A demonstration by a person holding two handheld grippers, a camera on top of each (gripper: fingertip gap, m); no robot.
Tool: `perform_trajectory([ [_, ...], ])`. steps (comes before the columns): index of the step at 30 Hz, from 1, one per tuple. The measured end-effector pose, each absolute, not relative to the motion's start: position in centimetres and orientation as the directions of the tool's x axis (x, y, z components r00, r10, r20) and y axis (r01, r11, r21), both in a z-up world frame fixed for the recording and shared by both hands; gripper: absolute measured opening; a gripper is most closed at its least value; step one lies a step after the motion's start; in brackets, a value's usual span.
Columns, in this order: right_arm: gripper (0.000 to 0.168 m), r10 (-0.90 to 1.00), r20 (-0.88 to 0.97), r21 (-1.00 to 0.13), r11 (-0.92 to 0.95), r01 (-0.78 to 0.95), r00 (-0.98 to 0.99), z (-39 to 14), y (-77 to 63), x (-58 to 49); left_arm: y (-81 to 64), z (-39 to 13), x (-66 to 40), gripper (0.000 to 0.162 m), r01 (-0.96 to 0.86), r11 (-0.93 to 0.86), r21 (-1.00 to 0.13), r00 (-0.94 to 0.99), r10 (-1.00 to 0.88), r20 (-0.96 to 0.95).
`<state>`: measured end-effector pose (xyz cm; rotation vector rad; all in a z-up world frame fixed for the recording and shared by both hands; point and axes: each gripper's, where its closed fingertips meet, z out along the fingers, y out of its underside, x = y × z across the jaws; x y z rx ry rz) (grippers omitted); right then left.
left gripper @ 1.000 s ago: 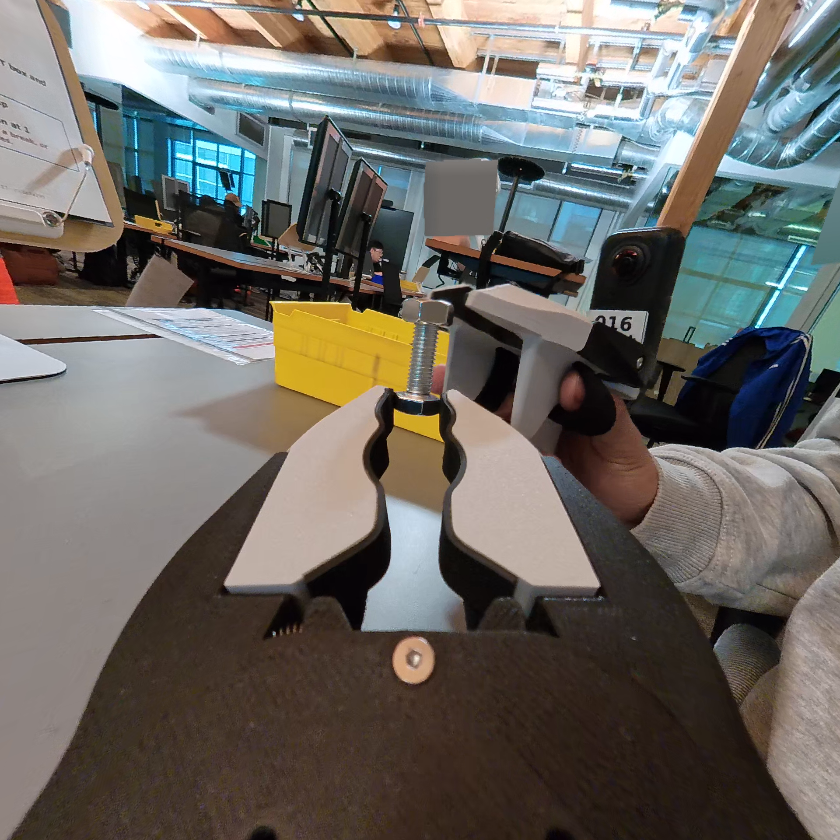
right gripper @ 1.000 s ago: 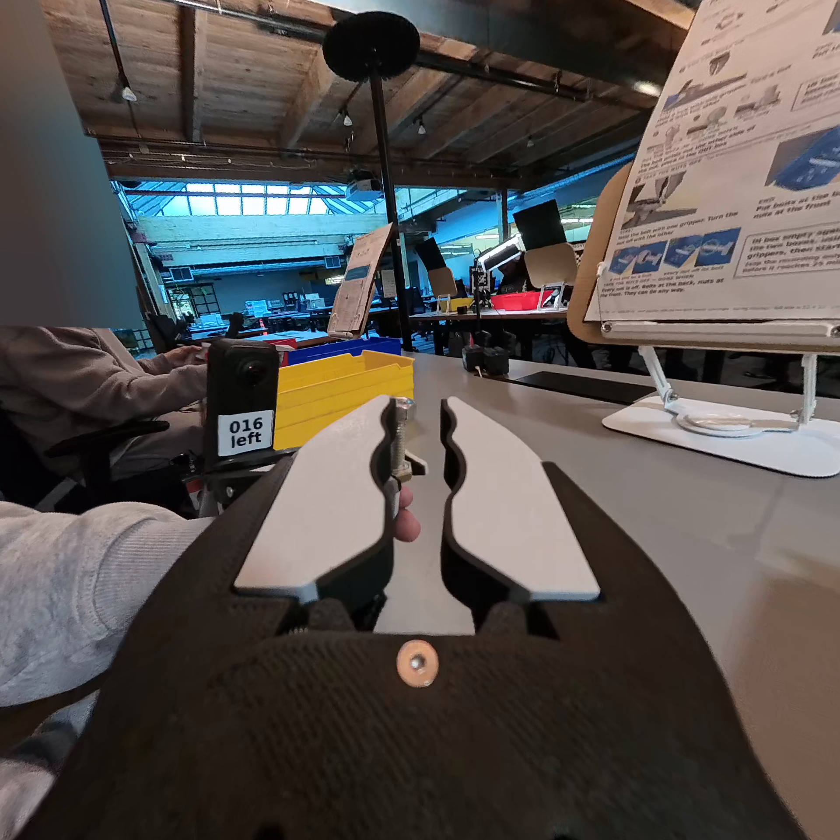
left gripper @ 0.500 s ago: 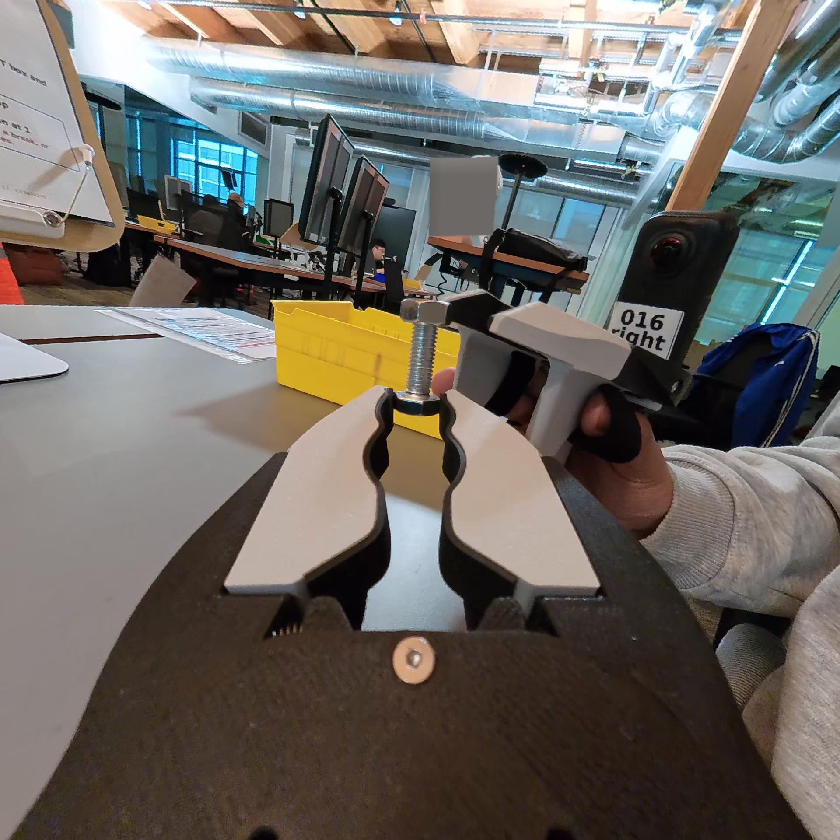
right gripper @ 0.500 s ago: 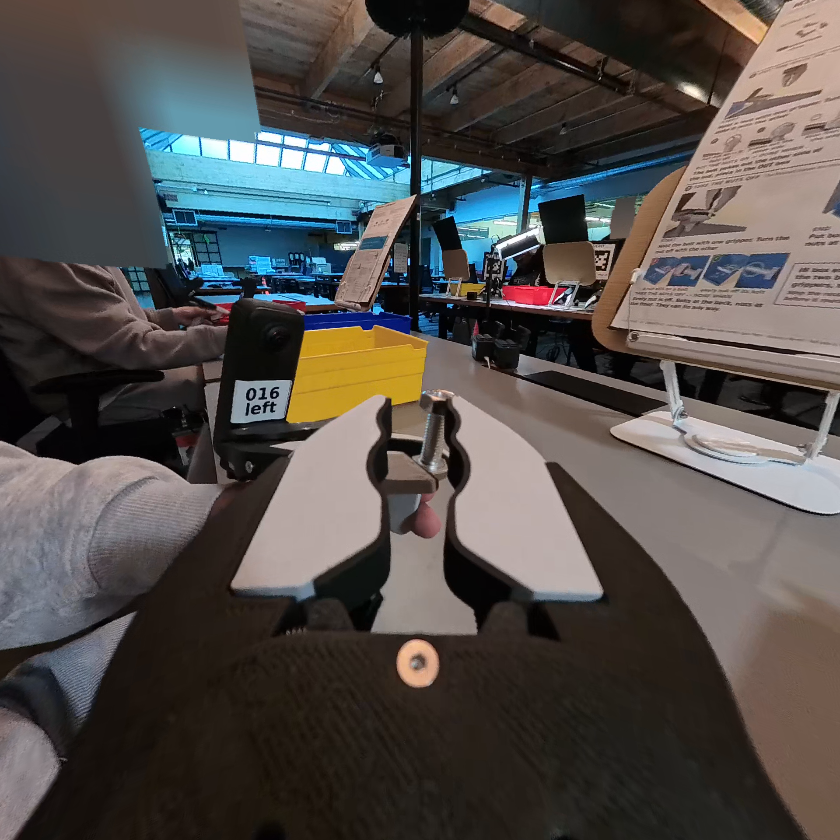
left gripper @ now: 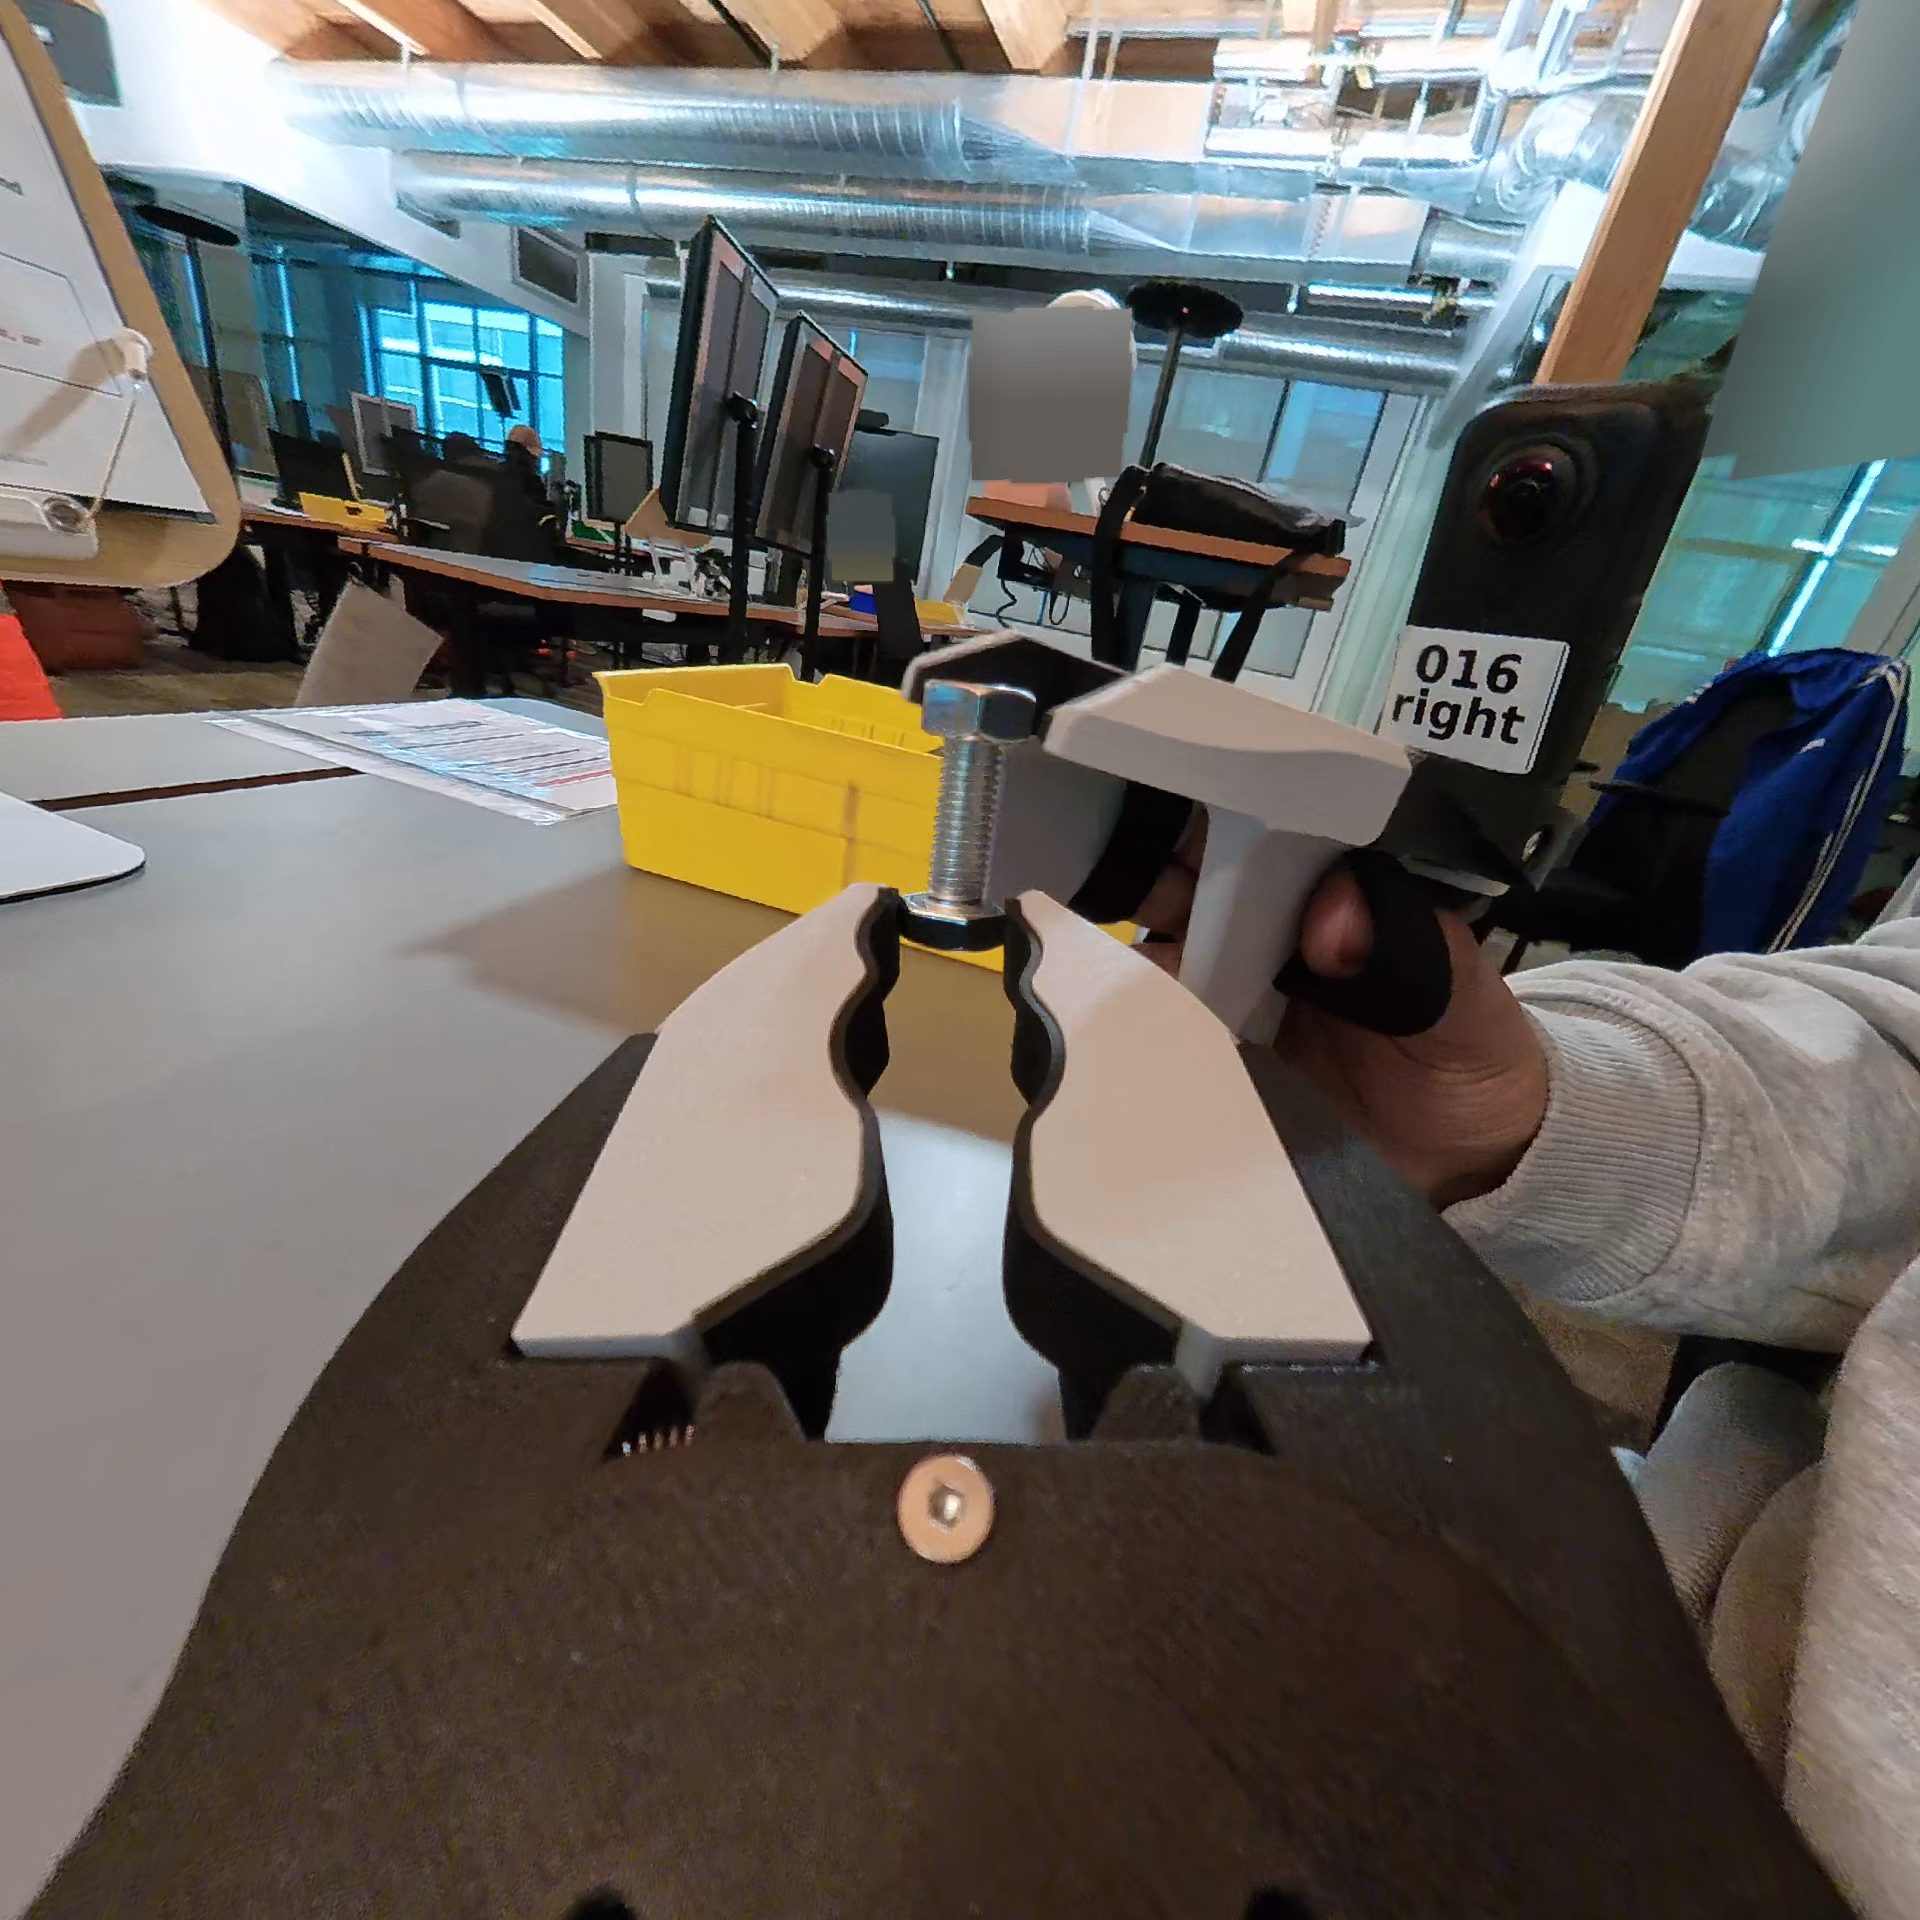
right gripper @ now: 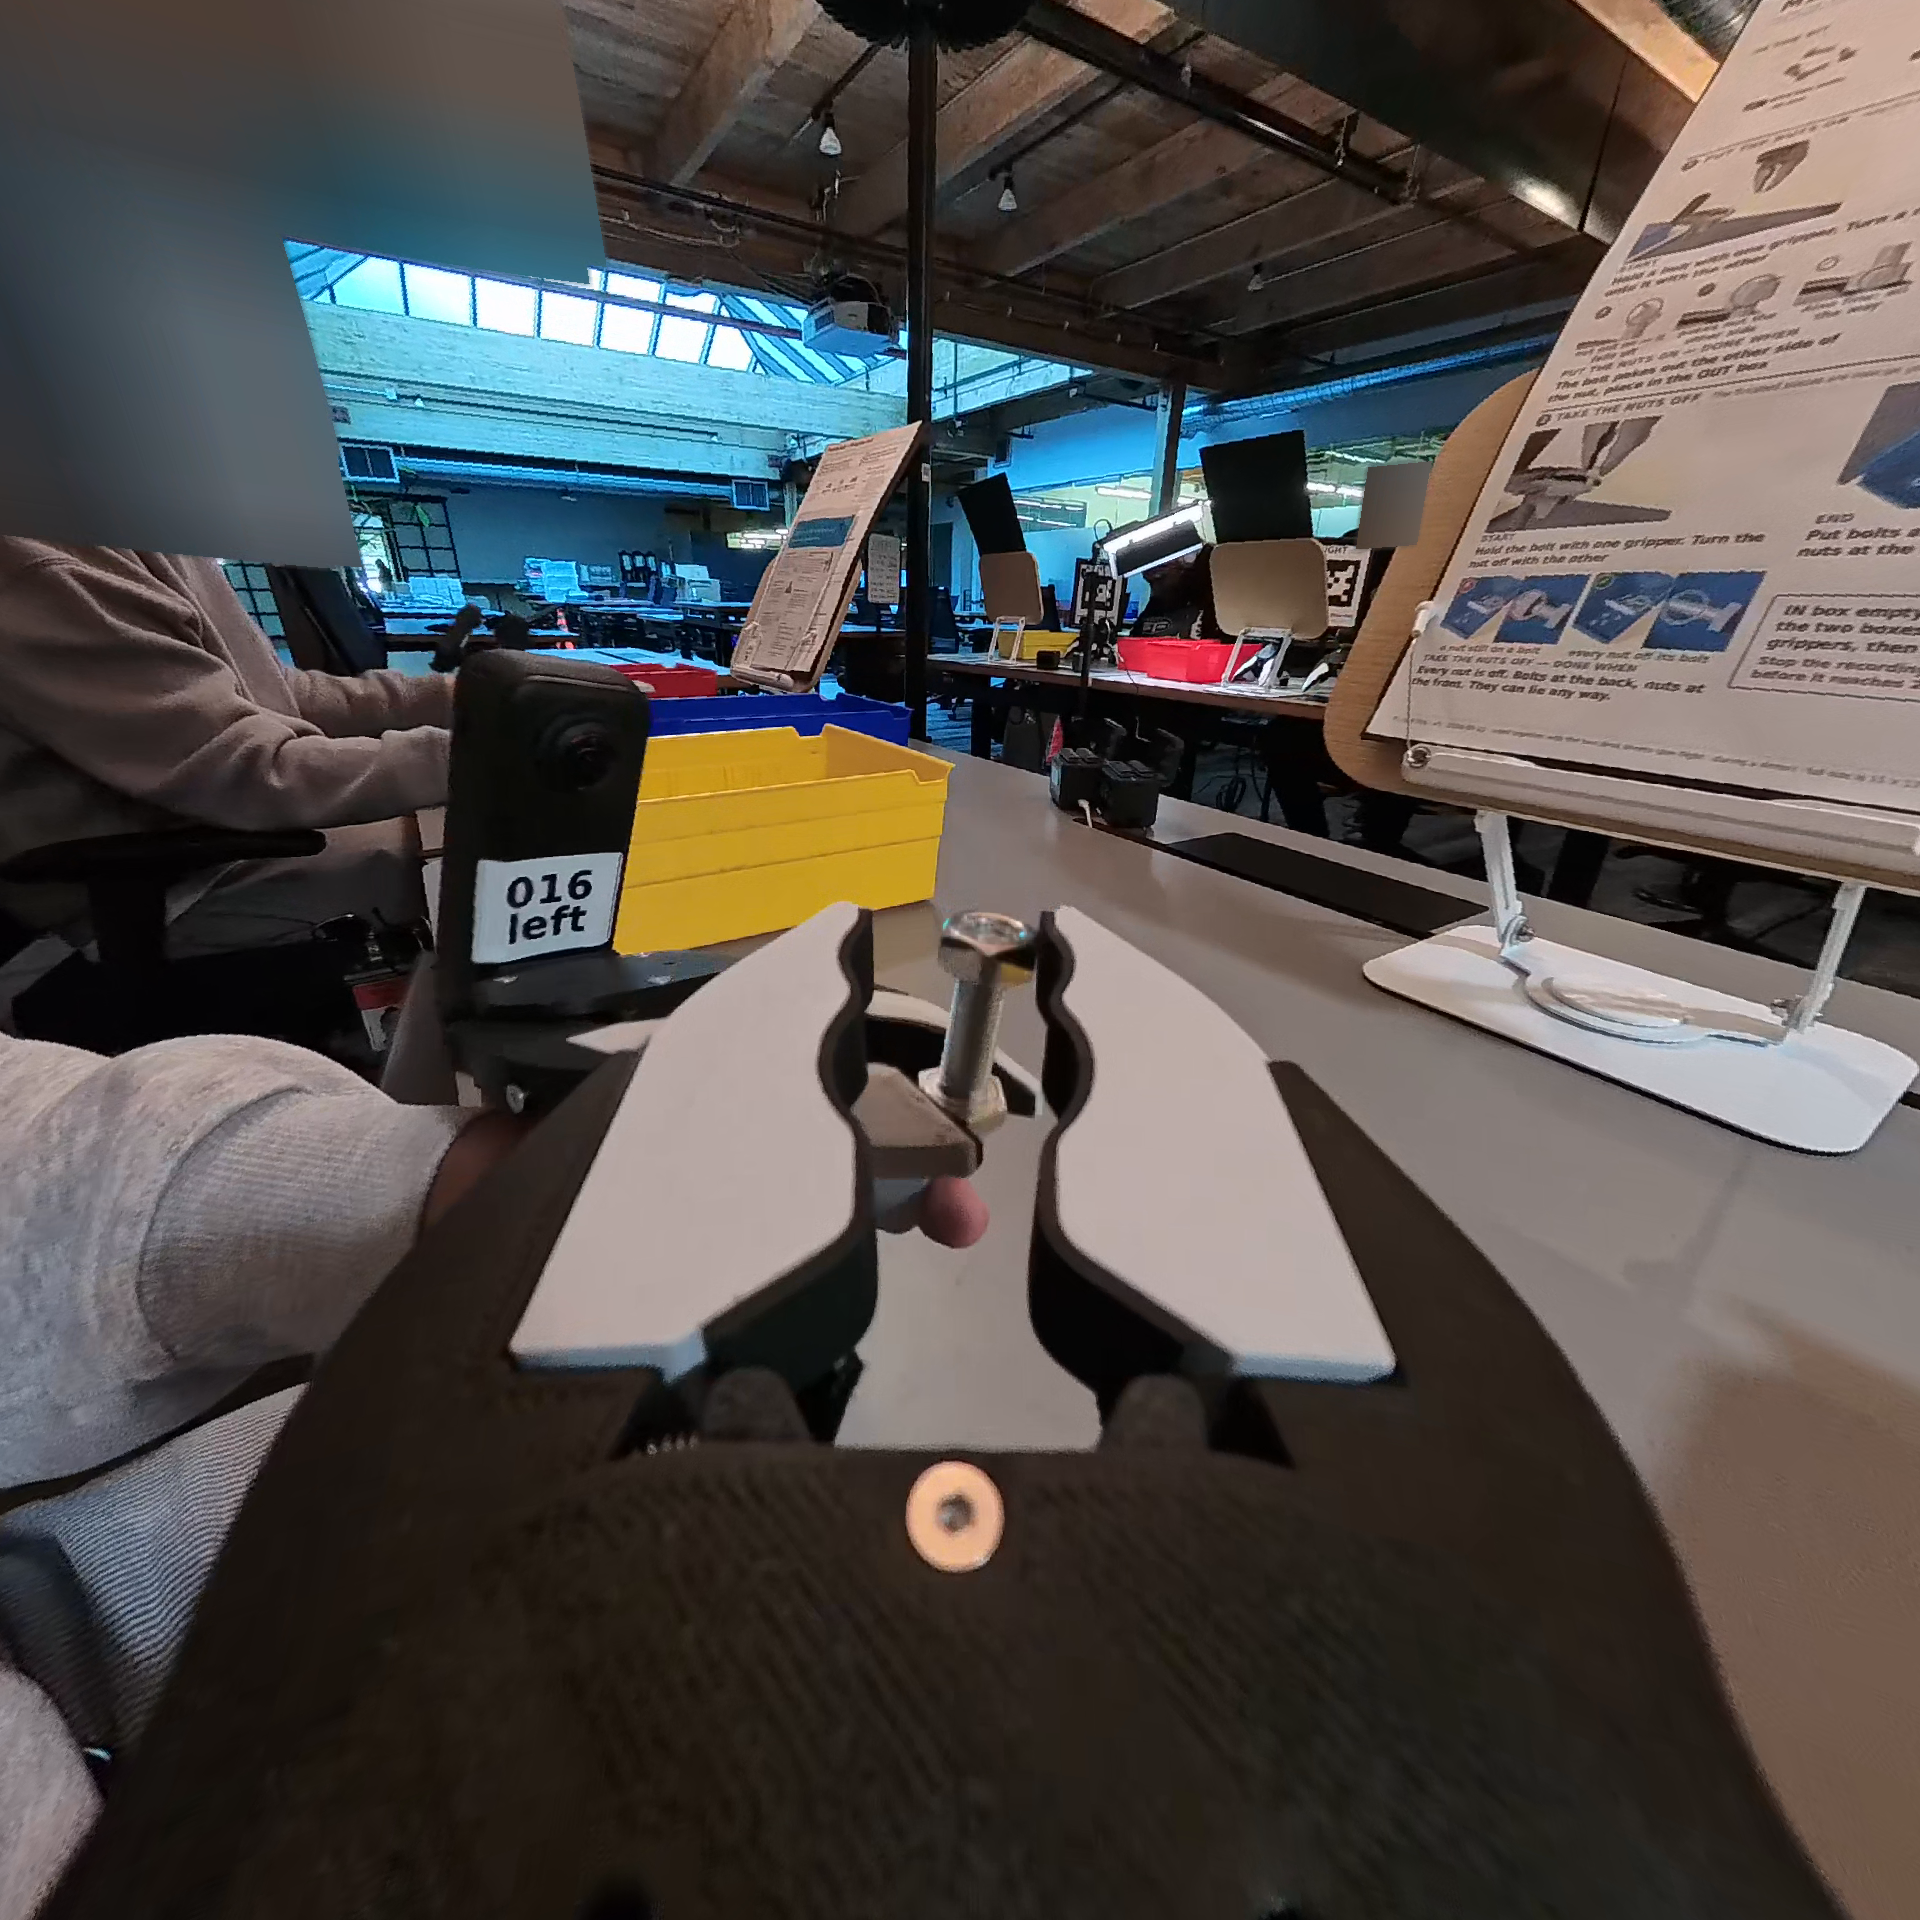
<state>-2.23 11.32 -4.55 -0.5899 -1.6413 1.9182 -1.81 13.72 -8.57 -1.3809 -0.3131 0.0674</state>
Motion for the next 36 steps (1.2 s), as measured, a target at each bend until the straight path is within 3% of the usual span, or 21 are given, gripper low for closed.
perform_trajectory([
  [9, 0.019, 0.659, -0.004, -0.987, -0.125, -0.104, -0.752, -4.5, 11.7, -2.4, 14.0, -8.6, -1.3, 0.020, 0.125, 0.183, -0.975, 0.962, 0.218, 0.165],
  [36, 0.018, 0.482, -0.189, -0.963, -0.263, 0.064, -0.855, -4.3, 12.0, -2.0, 14.2, -8.2, -0.2, 0.020, 0.273, 0.220, -0.937, 0.955, 0.060, 0.292],
])
